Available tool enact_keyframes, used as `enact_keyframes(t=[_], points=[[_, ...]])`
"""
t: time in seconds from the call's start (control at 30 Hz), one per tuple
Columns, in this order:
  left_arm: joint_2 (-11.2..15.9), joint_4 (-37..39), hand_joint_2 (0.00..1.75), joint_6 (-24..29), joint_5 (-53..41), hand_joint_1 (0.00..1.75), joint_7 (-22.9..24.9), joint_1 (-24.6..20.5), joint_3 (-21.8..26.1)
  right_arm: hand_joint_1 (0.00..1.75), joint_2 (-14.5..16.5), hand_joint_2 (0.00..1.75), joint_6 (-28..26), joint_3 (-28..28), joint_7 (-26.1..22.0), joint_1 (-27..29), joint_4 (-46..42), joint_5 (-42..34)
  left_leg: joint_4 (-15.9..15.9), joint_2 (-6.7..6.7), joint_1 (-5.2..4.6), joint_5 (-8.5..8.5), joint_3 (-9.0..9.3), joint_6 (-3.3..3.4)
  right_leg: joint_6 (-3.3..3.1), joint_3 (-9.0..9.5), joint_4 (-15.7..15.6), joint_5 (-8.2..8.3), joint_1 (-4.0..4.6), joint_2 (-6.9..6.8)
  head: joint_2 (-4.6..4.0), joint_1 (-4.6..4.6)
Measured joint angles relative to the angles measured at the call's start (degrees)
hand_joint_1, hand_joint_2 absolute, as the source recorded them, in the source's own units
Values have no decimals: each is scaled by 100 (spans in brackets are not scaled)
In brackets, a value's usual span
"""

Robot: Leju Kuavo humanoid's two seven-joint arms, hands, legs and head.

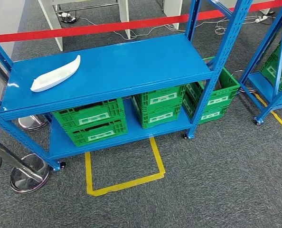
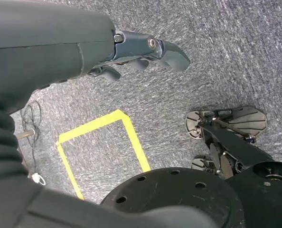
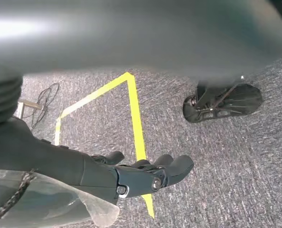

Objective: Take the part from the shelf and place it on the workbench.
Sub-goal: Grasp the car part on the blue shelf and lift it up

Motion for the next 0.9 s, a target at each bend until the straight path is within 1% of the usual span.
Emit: enact_keyframes(t=[0.4, 0.53, 0.67, 0.77, 0.9], points=[[-17, 10, 175, 23, 53, 0, -37, -26, 47, 0, 13, 175, -58, 0, 5, -34, 15, -13, 0, 0, 0, 0, 0, 0, 0, -1, 0, 0, 0, 1, 0, -1], [-113, 103, 175, 192, 306, 0, -238, -177, 323, 0, 86, 175, -359, -4, 73, -222, 140, -112, 0, 0, 0, 1, 0, 0, 1, -4, 0, 1, 0, 0, 0, 1], [-264, 264, 175, 466, 592, 0, -441, -373, 682, 0, 207, 175, -689, -12, 150, -428, 326, -231, 1, 0, 0, 3, 2, 1, 4, 3, 0, 5, -1, 1, 1, 0], [-362, 339, 175, 674, 709, 0, -507, -453, 850, 0, 275, 175, -851, -15, 194, -516, 415, -280, 2, 0, 0, 4, 2, 1, 4, 2, 0, 7, -1, 1, 0, -1], [-548, 473, 0, 1038, 890, 0, -606, -595, 1155, 0, 388, 175, -1105, -13, 247, -670, 573, -309, 2, 0, -1, 4, -1, 2, 4, -1, 0, 6, -1, 2, 1, 1]])
